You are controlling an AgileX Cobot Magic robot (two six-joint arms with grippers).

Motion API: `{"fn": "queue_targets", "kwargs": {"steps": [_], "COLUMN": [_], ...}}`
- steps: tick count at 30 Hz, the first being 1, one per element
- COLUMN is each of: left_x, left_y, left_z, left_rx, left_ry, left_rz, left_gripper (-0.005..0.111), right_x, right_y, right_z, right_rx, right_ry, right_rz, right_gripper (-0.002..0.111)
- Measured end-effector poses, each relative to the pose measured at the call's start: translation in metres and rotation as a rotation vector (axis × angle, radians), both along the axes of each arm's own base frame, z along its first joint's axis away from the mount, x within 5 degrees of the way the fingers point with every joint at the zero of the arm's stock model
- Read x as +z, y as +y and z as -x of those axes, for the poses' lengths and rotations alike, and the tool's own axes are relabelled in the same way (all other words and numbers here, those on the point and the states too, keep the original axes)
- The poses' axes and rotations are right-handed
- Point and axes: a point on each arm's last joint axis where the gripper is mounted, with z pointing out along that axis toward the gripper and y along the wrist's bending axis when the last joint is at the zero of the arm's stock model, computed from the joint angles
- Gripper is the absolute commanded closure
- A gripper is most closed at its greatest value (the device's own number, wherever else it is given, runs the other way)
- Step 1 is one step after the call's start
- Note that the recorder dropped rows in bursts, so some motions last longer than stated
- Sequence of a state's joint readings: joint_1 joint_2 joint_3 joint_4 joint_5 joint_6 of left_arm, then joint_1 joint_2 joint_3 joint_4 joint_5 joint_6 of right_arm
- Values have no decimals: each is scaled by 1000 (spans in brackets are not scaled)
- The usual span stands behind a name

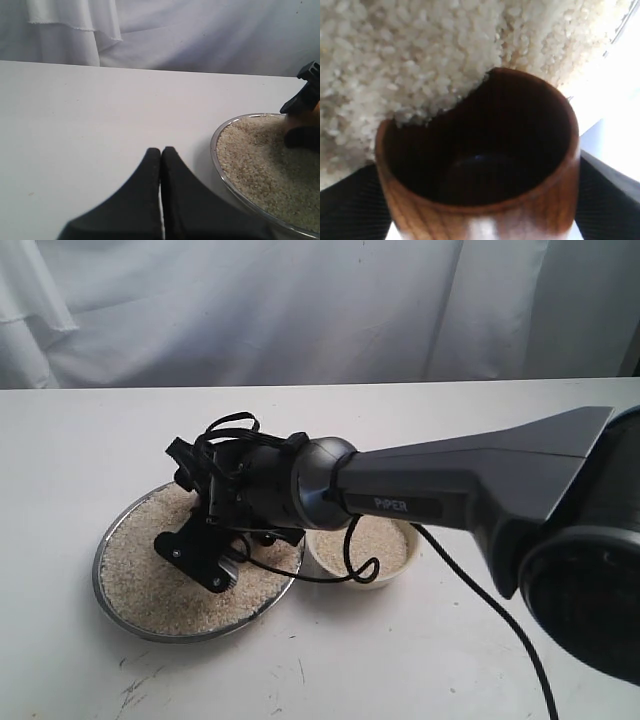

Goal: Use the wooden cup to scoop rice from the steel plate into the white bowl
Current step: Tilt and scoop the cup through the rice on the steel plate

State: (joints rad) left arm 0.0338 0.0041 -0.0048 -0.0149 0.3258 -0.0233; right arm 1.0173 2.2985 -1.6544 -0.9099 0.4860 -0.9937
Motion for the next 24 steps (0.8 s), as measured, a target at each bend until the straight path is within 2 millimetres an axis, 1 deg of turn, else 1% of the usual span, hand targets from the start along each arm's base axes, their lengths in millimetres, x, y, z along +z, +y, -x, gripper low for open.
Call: {"fn": "queue_targets", "kwargs": {"steps": [5, 11, 20, 24], "left_x": [0, 0, 0, 0], "left_y": [0, 0, 0, 0], "left_z": [0, 0, 0, 0], "left_rx": [0, 0, 0, 0], "left_ry": [0, 0, 0, 0], "left_rz": [0, 0, 0, 0], "left_gripper": [107, 107, 107, 107], "right_x": [-2, 2, 2, -2], "right_y": [2, 7, 10, 12], "right_z": [4, 6, 7, 5], "right_rx": [-25, -106, -104, -104], "right_ry": [37, 134, 184, 182], "right_rz": [-21, -99, -82, -69], "right_gripper": [108, 108, 108, 108]}}
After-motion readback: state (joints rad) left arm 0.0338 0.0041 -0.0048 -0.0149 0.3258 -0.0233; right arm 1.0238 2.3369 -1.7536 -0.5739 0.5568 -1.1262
